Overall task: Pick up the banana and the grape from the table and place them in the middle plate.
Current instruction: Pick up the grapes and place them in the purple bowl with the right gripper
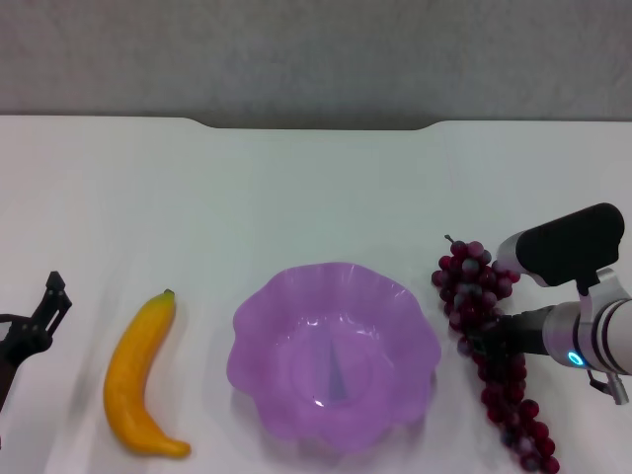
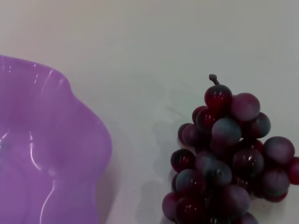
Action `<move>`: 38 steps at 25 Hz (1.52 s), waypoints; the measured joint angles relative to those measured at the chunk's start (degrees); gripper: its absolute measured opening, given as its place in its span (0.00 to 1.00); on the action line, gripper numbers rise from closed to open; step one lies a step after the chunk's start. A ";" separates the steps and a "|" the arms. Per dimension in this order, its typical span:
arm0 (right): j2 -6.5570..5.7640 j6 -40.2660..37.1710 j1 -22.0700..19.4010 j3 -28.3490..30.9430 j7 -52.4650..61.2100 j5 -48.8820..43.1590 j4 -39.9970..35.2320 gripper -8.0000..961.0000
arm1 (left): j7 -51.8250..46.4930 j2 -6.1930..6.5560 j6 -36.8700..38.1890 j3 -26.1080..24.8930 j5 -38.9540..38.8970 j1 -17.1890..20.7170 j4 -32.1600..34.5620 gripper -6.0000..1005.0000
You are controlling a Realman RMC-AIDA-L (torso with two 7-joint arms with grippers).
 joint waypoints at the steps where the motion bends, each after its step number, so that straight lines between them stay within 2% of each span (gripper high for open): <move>1: 0.00 0.00 0.00 0.00 0.01 0.00 0.00 0.49 | -0.01 0.00 0.00 0.00 0.00 0.01 0.00 0.90; 17: 0.00 -0.80 -0.43 0.00 0.05 0.00 0.10 0.45 | 0.00 0.00 0.00 0.00 0.00 0.21 -0.17 0.90; 25: 0.00 -5.46 -4.27 -0.09 0.04 -0.39 3.52 0.42 | -0.19 0.00 0.01 0.00 0.00 0.39 0.14 0.90; 33: -0.08 -6.98 -5.77 0.18 -0.20 -0.62 4.99 0.24 | -0.17 0.01 0.01 0.00 0.00 0.38 0.14 0.90; 38: -0.09 -7.27 -5.85 0.20 -0.22 -0.62 5.01 0.23 | -0.19 0.08 0.01 0.00 0.00 0.38 0.17 0.90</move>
